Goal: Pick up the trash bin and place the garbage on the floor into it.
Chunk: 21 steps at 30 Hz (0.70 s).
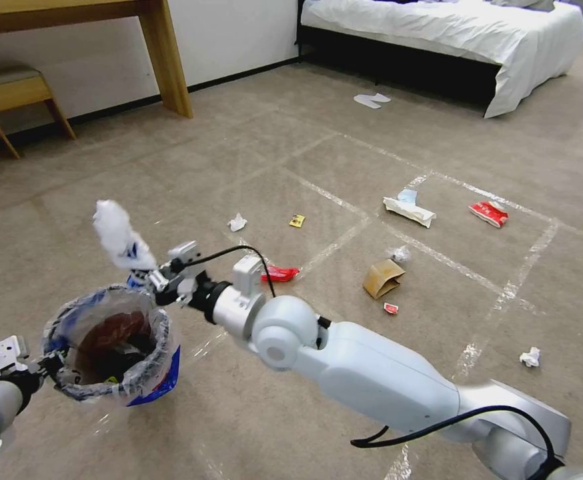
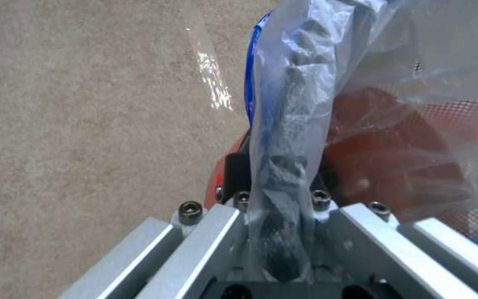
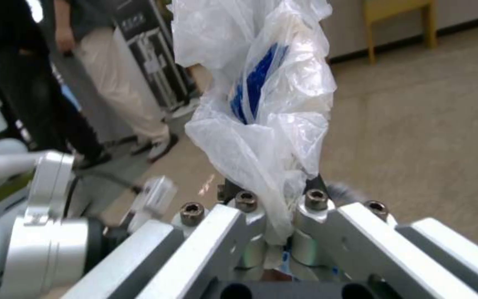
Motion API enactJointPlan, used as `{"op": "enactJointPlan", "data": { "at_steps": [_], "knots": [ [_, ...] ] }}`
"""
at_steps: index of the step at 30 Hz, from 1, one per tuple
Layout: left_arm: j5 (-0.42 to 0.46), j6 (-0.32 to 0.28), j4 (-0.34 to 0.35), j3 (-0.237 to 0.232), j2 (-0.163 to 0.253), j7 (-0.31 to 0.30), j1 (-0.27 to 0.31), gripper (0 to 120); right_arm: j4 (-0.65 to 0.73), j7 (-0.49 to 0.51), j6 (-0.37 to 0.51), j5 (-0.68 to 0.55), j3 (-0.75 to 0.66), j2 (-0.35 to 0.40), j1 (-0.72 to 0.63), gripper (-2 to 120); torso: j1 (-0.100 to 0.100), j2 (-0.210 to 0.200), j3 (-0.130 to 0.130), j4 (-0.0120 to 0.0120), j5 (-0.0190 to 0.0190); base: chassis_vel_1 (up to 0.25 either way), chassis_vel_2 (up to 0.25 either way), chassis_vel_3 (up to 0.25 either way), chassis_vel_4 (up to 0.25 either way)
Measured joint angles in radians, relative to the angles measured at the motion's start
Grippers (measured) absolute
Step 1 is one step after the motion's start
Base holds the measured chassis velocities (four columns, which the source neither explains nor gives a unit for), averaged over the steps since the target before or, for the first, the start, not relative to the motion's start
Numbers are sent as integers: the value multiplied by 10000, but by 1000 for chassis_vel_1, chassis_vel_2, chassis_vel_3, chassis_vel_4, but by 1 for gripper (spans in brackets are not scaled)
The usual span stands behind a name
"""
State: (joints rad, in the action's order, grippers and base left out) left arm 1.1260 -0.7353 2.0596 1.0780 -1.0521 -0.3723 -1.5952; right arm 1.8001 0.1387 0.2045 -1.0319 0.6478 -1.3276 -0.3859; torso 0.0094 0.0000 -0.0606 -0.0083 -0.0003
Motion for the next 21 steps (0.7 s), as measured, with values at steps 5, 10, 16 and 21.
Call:
{"op": "enactJointPlan", "data": {
  "at_steps": [5,10,16,21],
  "knots": [
    [43,0,15,12,131,32,-60,0,-84,-206,33,48,250,-62,6,0,0,0,0,1,1,0,0,0,0],
    [111,0,95,-4,285,126,-96,0,-129,-416,100,63,363,4,99,0,0,0,0,0,2,0,0,0,0],
    [125,0,139,-6,309,131,-89,0,-240,-372,165,122,624,12,129,0,0,0,0,0,2,0,0,0,0],
    [128,-1,184,6,308,135,-91,0,-431,-340,170,224,824,-78,204,0,0,0,0,0,2,0,0,0,0]
  ]
}}
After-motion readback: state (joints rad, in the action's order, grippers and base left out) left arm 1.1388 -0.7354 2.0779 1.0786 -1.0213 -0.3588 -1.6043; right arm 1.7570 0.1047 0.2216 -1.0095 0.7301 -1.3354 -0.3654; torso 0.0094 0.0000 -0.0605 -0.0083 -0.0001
